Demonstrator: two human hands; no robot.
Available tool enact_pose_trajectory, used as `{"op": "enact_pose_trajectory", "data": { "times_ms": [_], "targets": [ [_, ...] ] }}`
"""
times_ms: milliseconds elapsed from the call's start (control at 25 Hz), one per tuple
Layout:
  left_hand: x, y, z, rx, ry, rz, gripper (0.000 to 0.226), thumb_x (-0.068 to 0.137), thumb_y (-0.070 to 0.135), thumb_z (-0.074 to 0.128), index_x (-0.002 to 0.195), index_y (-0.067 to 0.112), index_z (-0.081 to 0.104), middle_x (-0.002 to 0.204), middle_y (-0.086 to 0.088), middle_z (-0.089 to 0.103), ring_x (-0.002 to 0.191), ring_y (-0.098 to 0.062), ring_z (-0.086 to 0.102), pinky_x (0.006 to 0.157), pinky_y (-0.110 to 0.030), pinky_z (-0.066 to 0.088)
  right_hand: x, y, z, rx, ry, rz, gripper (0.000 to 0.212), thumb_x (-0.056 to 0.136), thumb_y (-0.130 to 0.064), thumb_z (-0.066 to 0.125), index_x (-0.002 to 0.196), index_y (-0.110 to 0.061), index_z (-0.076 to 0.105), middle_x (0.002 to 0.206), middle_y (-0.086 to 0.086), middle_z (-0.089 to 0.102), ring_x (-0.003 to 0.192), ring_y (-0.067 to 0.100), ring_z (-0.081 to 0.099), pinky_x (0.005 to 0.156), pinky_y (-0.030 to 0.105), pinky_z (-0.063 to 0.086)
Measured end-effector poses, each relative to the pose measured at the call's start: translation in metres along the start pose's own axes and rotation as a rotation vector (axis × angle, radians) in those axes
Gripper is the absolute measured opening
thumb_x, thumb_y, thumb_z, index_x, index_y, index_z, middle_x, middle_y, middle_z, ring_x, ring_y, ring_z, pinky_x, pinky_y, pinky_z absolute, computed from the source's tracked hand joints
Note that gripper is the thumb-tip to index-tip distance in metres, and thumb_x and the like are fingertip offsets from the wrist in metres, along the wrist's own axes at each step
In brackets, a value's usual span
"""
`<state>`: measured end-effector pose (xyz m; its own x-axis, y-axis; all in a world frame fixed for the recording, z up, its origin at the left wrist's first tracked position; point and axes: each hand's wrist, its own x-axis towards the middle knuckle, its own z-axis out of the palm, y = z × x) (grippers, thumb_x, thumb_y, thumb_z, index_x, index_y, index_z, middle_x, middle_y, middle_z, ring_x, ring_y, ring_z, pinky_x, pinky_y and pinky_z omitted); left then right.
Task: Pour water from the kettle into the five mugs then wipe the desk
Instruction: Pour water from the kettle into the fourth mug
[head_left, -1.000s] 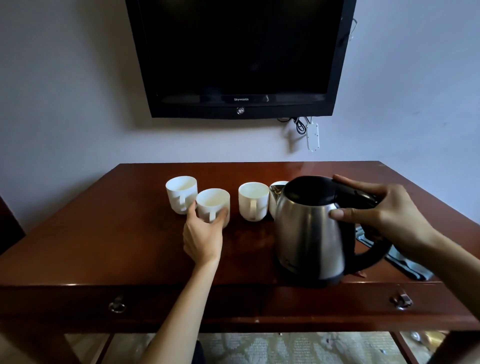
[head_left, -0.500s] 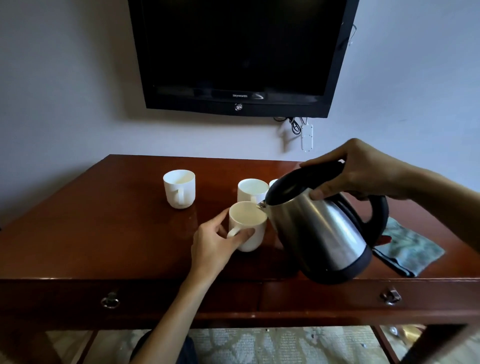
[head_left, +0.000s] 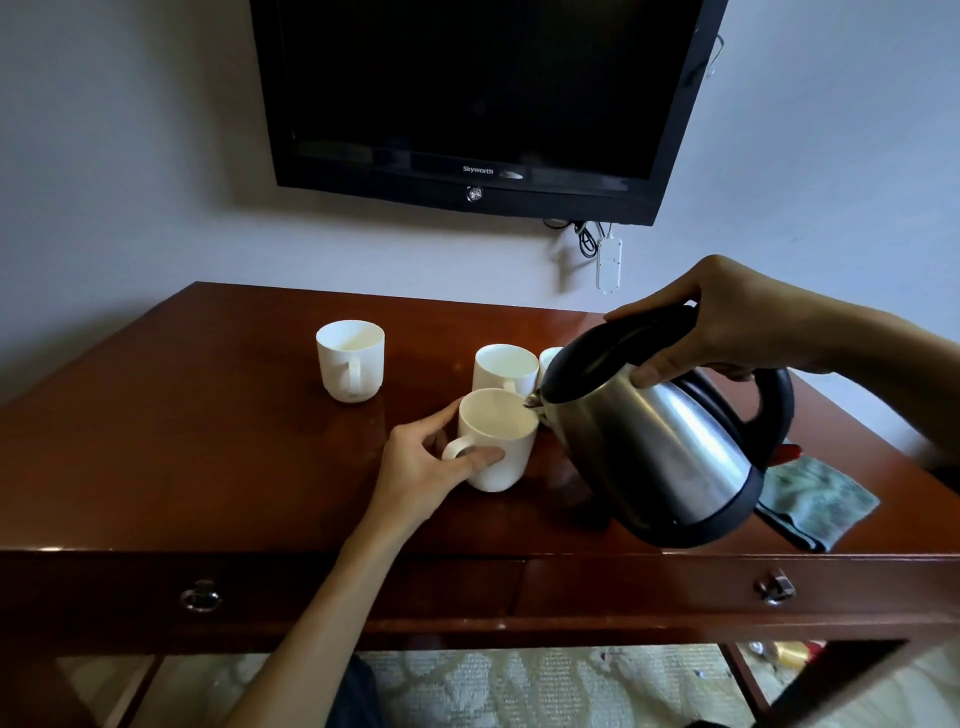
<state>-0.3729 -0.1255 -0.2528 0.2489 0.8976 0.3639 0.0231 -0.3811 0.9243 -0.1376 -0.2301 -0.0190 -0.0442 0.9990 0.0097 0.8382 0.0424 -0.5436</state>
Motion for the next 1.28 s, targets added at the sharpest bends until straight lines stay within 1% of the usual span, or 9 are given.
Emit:
{"op": "enact_pose_trajectory", "data": {
  "times_ms": [120, 200, 280, 360, 720, 840, 960, 1160, 1280],
  "targets": [
    [0.0, -0.002, -0.001, -0.01, 0.001, 0.01, 0.078, 0.058, 0.059, 0.091, 0.129, 0.037, 0.069, 0.098, -0.015, 0.076, 0.083, -0.02, 0.063, 0.078, -0.056, 0.055, 0.002, -0.007, -0.001, -0.055, -0.013, -0.022, 0.056, 0.064, -0.019, 0.092, 0.117, -0.025, 0.076, 0.044, -0.004, 0.053, 0.033, 0.011, 0.035, 0.038, 0.019, 0.034],
    [0.0, -0.003, -0.002, -0.013, 0.008, 0.023, 0.078, 0.059, 0.062, 0.09, 0.13, 0.037, 0.069, 0.097, -0.02, 0.074, 0.08, -0.03, 0.064, 0.076, -0.058, 0.054, 0.003, -0.011, -0.001, -0.088, -0.018, -0.043, 0.055, 0.065, -0.016, 0.091, 0.117, -0.024, 0.075, 0.044, -0.008, 0.058, 0.031, 0.009, 0.038, 0.038, 0.014, 0.034],
    [0.0, -0.005, -0.002, -0.031, 0.002, 0.019, 0.077, 0.062, 0.058, 0.091, 0.132, 0.033, 0.068, 0.101, -0.017, 0.075, 0.094, -0.042, 0.066, 0.082, -0.062, 0.055, 0.004, -0.014, -0.002, -0.105, -0.023, -0.048, 0.057, 0.065, -0.017, 0.091, 0.119, -0.024, 0.075, 0.043, -0.008, 0.057, 0.031, 0.008, 0.038, 0.038, 0.014, 0.033],
    [0.0, -0.007, -0.001, -0.047, -0.003, 0.001, 0.077, 0.063, 0.057, 0.091, 0.133, 0.032, 0.068, 0.103, -0.018, 0.075, 0.1, -0.046, 0.065, 0.085, -0.064, 0.054, 0.004, -0.014, -0.002, -0.102, -0.028, -0.042, 0.058, 0.064, -0.018, 0.091, 0.119, -0.025, 0.075, 0.041, -0.005, 0.054, 0.032, 0.008, 0.036, 0.037, 0.016, 0.033],
    [0.0, -0.009, -0.002, -0.111, -0.012, -0.037, 0.074, 0.065, 0.05, 0.092, 0.133, 0.033, 0.067, 0.106, -0.021, 0.074, 0.103, -0.05, 0.062, 0.089, -0.067, 0.052, 0.006, -0.013, -0.003, -0.105, -0.05, -0.038, 0.059, 0.06, -0.023, 0.093, 0.117, -0.029, 0.076, 0.048, 0.008, 0.054, 0.037, 0.015, 0.036, 0.038, 0.02, 0.034],
    [-0.001, -0.007, -0.003, -0.136, -0.024, -0.062, 0.076, 0.064, 0.048, 0.091, 0.134, 0.028, 0.068, 0.106, -0.012, 0.078, 0.108, -0.045, 0.065, 0.092, -0.063, 0.054, 0.008, -0.014, -0.005, -0.097, -0.056, -0.03, 0.061, 0.057, -0.027, 0.094, 0.115, -0.031, 0.076, 0.051, 0.016, 0.051, 0.039, 0.019, 0.035, 0.038, 0.021, 0.034],
    [-0.004, -0.003, -0.004, -0.14, -0.031, -0.072, 0.078, 0.063, 0.045, 0.09, 0.135, 0.022, 0.067, 0.108, 0.002, 0.079, 0.109, -0.032, 0.07, 0.095, -0.055, 0.057, 0.01, -0.017, -0.005, -0.111, -0.084, -0.035, 0.06, 0.06, -0.025, 0.094, 0.117, -0.03, 0.076, 0.05, 0.013, 0.053, 0.039, 0.019, 0.036, 0.038, 0.021, 0.035],
    [-0.002, -0.006, -0.003, -0.141, -0.018, -0.065, 0.081, 0.06, 0.057, 0.092, 0.133, 0.029, 0.068, 0.109, -0.019, 0.075, 0.111, -0.048, 0.062, 0.092, -0.065, 0.052, 0.012, -0.018, -0.006, -0.118, -0.1, -0.046, 0.059, 0.06, -0.024, 0.093, 0.117, -0.028, 0.076, 0.046, 0.008, 0.052, 0.037, 0.018, 0.036, 0.038, 0.021, 0.035],
    [-0.003, -0.006, -0.003, -0.131, -0.009, -0.074, 0.081, 0.061, 0.053, 0.092, 0.133, 0.027, 0.068, 0.109, -0.015, 0.076, 0.108, -0.041, 0.067, 0.094, -0.061, 0.055, 0.011, -0.018, -0.006, -0.109, -0.107, -0.052, 0.058, 0.061, -0.024, 0.093, 0.117, -0.028, 0.076, 0.044, 0.004, 0.05, 0.036, 0.017, 0.035, 0.038, 0.021, 0.035]
  ]
}}
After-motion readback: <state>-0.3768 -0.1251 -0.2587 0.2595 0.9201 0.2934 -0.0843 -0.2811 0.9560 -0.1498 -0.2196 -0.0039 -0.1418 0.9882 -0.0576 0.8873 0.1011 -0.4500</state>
